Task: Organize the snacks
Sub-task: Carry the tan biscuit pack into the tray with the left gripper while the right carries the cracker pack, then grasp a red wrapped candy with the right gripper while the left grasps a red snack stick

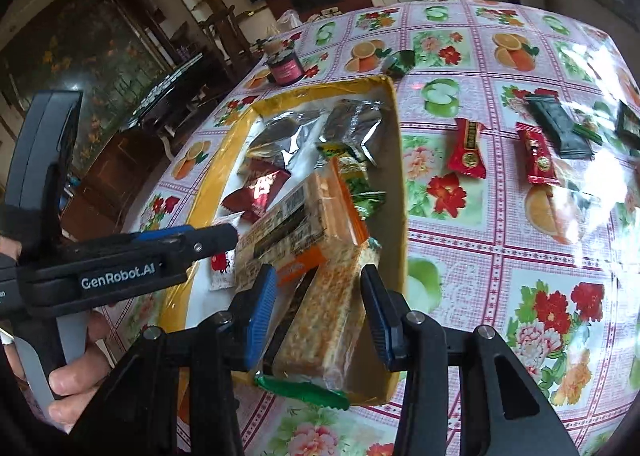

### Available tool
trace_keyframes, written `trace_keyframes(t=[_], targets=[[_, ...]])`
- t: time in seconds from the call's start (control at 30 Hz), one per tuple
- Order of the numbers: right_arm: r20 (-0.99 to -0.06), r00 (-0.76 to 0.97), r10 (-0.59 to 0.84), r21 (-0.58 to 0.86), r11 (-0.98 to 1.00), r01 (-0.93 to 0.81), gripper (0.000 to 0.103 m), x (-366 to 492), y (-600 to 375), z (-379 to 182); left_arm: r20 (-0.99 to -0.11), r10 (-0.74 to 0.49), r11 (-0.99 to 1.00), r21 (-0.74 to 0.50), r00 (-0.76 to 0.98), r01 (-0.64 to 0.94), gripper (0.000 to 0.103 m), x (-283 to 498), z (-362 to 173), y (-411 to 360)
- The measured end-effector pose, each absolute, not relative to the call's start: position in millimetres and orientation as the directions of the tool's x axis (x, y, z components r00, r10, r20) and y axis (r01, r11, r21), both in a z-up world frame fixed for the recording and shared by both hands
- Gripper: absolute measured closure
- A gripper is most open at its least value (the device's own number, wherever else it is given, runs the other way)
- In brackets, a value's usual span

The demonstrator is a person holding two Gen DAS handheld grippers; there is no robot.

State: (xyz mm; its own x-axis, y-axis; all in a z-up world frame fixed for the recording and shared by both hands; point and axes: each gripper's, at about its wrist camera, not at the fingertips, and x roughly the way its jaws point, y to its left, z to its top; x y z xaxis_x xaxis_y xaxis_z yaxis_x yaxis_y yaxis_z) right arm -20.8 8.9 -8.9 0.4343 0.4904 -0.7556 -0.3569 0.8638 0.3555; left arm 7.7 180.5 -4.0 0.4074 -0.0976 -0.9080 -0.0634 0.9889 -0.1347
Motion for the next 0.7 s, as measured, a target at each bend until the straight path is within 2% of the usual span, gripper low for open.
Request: trace_keyframes(t=[0.1,0.47,0.7], targets=[[-0.760,0.476,0.443,0.296,0.887,-0.354,0.059,-22.0,7.8,-3.4,-0.901,-0.082,0.991,-0.120,0.426,-0.064,0.048,6.8,-0.5,176.3],[-0.716,0.543,0.439,0.315,0.897,-0.310,0.057,-30.6,-48.1,10.9,-0.878,-0.024,0.999,-0.044,0.478,-0.031,0.048,8.3,6.8,127.0],[-0.743,0.594,0.310,0.293,0.948,-0.128,0.051,-25.9,-130.0,5.2,-0.901,-0.064,0.998,-0.054,0.429,0.036,0.045,26.0,3.6,82.4]])
